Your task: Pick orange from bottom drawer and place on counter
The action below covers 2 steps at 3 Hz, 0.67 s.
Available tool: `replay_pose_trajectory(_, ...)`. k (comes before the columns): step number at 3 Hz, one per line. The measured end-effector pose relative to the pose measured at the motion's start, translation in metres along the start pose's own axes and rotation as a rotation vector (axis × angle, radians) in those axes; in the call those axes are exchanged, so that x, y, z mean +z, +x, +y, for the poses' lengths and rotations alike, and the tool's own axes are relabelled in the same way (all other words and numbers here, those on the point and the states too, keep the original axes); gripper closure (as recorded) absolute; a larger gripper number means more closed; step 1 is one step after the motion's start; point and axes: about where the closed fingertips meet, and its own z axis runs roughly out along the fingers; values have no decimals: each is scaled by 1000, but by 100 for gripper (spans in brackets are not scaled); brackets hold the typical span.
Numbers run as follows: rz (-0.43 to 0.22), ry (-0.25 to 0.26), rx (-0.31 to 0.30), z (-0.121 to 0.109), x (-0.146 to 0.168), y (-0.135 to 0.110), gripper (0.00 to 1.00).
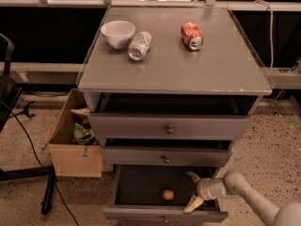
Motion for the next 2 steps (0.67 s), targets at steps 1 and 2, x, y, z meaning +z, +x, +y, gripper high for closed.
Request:
replay_pose_trajectory(1,0,0,0,0,0,0,11)
replay_pose_trajectory(2,-5,-14,12,3,7,3,26)
